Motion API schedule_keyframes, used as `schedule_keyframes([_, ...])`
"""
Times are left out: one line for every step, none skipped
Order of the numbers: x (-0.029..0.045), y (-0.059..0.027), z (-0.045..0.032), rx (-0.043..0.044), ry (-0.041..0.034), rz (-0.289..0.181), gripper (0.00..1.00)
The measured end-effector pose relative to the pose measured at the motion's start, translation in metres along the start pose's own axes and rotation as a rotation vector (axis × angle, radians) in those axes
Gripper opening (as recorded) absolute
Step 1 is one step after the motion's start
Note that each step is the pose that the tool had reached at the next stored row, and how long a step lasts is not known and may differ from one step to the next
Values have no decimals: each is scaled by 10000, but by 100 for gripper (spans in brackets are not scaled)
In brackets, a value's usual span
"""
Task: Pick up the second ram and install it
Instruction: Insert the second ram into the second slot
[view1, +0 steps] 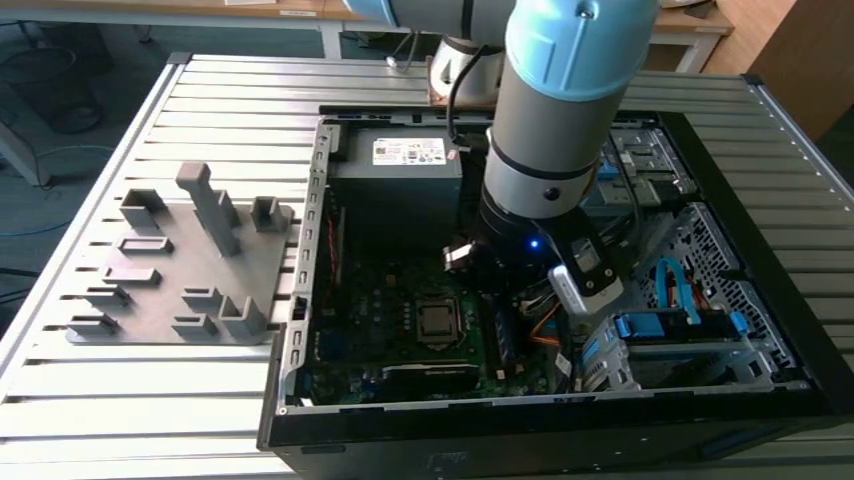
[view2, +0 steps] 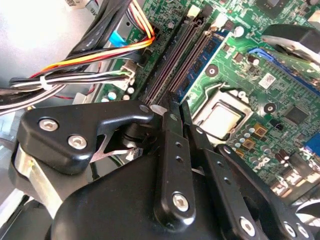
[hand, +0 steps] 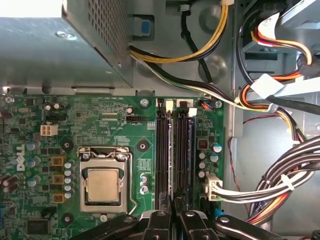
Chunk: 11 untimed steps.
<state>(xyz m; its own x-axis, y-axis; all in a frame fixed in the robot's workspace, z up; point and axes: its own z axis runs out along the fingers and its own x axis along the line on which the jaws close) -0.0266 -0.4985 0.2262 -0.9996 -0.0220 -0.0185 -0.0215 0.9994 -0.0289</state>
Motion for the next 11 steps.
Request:
schedule_keyframes([0,0,9,-1,0,-1,14])
schedule_keyframes([0,1,17,0,0,-2,14])
schedule_keyframes([1,1,27,0,0,-3,14])
schedule_keyframes([1,1,35,0,0,-3,14])
schedule_keyframes([1,1,43,0,0,-3,14])
schedule_keyframes([3,2,61,-28,0,-3,14])
schedule_keyframes([5,2,63,-61,0,-3,14])
schedule_keyframes([8,2,64,-93,-2,-1,14])
schedule_keyframes([11,2,66,-122,-2,-1,14])
schedule_keyframes([14,2,68,-146,-3,0,14])
schedule_keyframes([15,3,70,-157,-4,-1,14])
